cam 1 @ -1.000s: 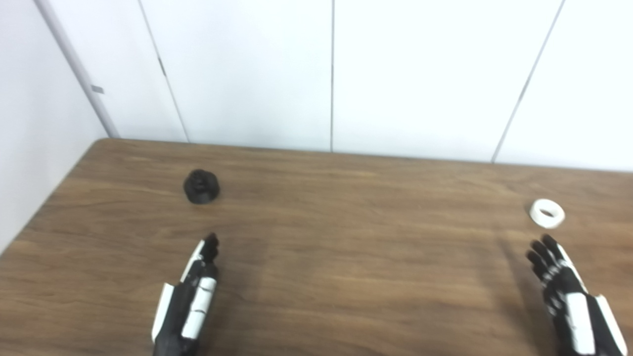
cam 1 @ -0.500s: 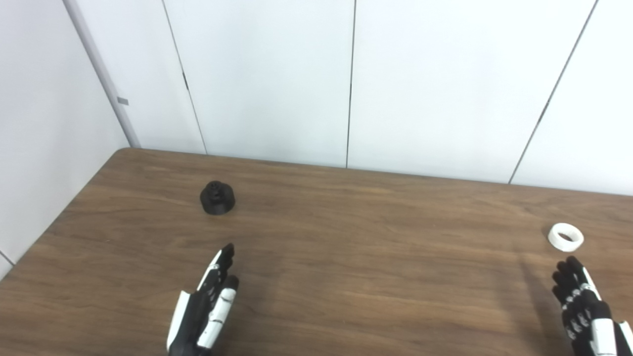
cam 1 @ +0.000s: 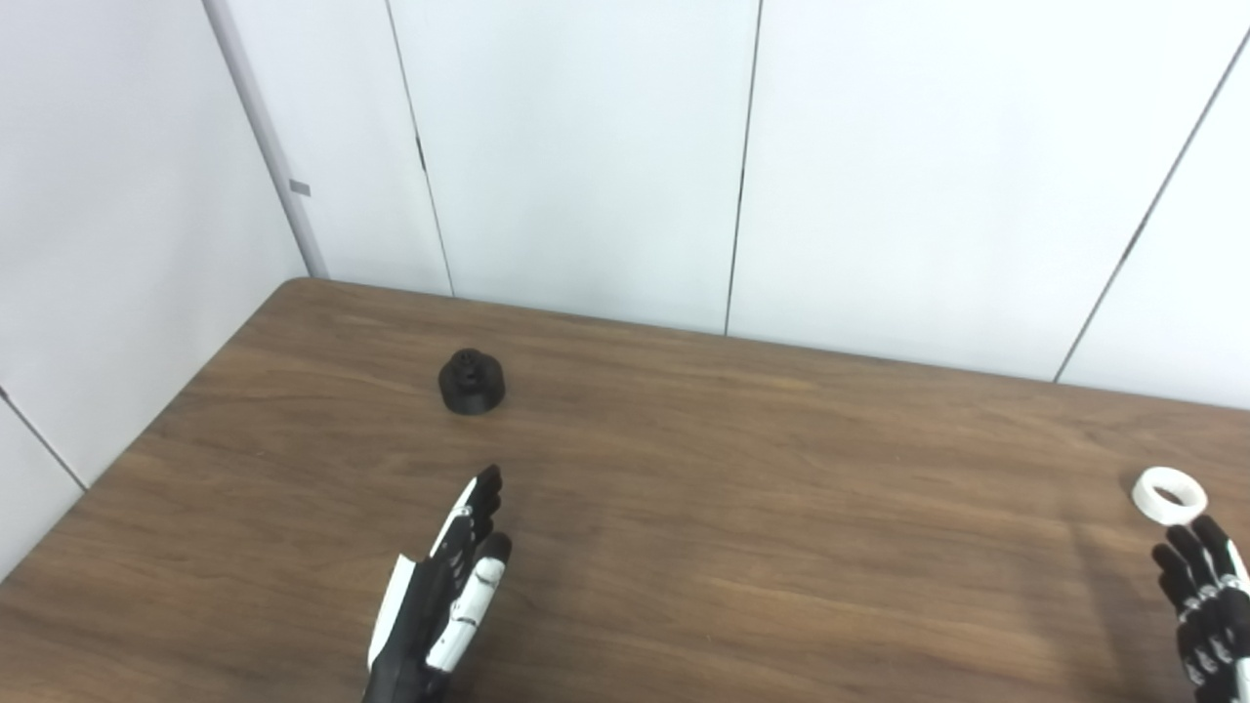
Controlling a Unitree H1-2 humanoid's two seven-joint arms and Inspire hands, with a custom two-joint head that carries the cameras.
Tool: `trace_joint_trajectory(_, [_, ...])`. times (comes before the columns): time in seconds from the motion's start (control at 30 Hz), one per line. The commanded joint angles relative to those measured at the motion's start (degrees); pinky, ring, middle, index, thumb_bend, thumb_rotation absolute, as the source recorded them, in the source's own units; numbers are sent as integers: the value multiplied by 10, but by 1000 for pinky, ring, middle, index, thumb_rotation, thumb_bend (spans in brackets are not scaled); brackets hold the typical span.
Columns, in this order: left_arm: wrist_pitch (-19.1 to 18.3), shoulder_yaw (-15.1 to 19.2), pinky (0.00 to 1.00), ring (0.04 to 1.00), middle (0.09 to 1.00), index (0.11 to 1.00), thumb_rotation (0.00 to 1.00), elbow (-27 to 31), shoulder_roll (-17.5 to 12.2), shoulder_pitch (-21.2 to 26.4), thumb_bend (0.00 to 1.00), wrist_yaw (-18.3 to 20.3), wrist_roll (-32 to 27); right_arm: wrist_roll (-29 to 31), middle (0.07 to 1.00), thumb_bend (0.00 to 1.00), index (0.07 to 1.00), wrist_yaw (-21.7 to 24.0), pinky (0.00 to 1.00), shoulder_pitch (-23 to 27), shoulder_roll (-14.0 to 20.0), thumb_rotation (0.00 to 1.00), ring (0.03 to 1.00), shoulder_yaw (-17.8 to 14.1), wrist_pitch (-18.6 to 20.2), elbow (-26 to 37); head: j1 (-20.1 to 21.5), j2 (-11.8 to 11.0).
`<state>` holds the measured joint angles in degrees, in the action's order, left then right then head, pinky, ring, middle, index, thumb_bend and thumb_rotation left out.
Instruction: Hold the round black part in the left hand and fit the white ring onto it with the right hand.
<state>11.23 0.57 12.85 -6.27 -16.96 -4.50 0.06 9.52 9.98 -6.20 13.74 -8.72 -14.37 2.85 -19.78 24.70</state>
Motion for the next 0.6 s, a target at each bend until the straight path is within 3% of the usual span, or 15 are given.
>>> trace_joint_trajectory(0.0, [13, -8, 988, 971, 974, 985, 816, -44, 33, 7, 626, -7, 15, -2, 973, 457, 983, 0, 1000, -16, -10, 1000, 971, 6, -19, -52, 1, -2])
trace_joint_trajectory(0.37, [9, -8, 965, 967, 960, 971, 742, -41, 36, 3, 607, -15, 36, -7, 978, 408, 989, 3, 1000, -14, -10, 1000, 972, 8, -37, -66, 7, -12])
trace_joint_trajectory(0.57, [0, -9, 946, 971, 973, 967, 703, -26, 34, 5, 579, -20, 48, -8, 975, 431, 988, 4, 1000, -9, -10, 1000, 965, 9, -50, -80, 10, -16])
